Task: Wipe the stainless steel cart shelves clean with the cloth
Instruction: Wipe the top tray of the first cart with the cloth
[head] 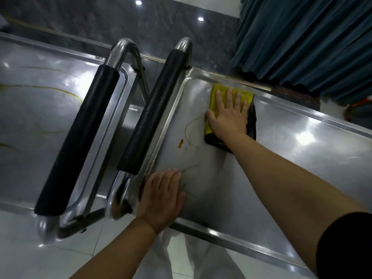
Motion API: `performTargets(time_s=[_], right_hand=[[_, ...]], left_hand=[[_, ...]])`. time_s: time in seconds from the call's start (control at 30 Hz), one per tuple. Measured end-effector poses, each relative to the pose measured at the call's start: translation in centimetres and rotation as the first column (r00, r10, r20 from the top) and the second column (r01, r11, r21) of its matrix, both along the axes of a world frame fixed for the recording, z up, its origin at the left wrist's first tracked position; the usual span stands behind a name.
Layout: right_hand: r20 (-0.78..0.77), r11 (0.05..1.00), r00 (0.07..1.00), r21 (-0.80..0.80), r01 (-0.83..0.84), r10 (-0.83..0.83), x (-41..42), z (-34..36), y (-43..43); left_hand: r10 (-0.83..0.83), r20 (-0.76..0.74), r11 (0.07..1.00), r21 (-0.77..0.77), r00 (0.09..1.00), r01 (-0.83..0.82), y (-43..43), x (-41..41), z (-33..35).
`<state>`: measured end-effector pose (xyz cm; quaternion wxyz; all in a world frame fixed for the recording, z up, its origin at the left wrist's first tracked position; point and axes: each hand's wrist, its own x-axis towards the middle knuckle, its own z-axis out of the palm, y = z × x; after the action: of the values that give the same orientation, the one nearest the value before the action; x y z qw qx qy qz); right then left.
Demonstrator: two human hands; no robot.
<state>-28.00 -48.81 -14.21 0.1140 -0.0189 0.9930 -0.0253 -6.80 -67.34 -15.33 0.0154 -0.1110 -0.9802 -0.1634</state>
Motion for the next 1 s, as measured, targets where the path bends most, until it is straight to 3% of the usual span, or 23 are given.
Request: performTargets(time_s=[0.2,0.3,0.4,0.47,0.53,0.6,0.67,1.0], right_hand=[[0.005,0.999,1.0,0.022,-0.031,0.031,10.4,0.4,-2.0],[0.043,0.999,0.998,0.016,-0.046,0.045,16.2,0.6,-3.1],[0.045,0.999,0.998,-0.008,-0.043,0.043,21.4,0.4,-4.5],[0.032,0.999,0.998,0.015,-0.052,0.052,23.5,0.3,-5.1],[0.018,0.998,0.998,0.018,-0.052,0.052,24.1,0.4,-5.4],[0.022,0.999,0.999,0.002,-0.047,0.047,23.7,0.6,-5.3],[0.037,0.999,0.998,-0.015,-0.049,0.049,22.3,0.7,-5.1],[0.037,1.0,0.999,-0.002,-0.016,0.016,3.4,0.9,-3.3]], left_hand=[[-0.045,0.009,0.983,0.181,0.999,0.043,-0.5,0.2,3.5],[-0.13,-0.152,0.938,0.302,0.98,0.171,-1.1,0.1,8.5],[-0.178,-0.261,0.963,0.153,0.949,0.222,-3.2,-2.1,13.3],[-0.09,-0.131,0.996,-0.037,0.987,0.086,-4.9,-4.5,14.7],[0.059,0.042,0.996,-0.075,0.997,-0.056,-6.0,-6.1,14.6],[0.14,0.227,0.988,0.029,0.964,-0.15,-5.9,-6.5,14.3],[0.146,0.311,0.98,0.087,0.939,-0.181,-5.3,-6.5,14.1],[0.183,0.241,0.978,0.05,0.953,-0.2,-5.3,-6.3,12.9]])
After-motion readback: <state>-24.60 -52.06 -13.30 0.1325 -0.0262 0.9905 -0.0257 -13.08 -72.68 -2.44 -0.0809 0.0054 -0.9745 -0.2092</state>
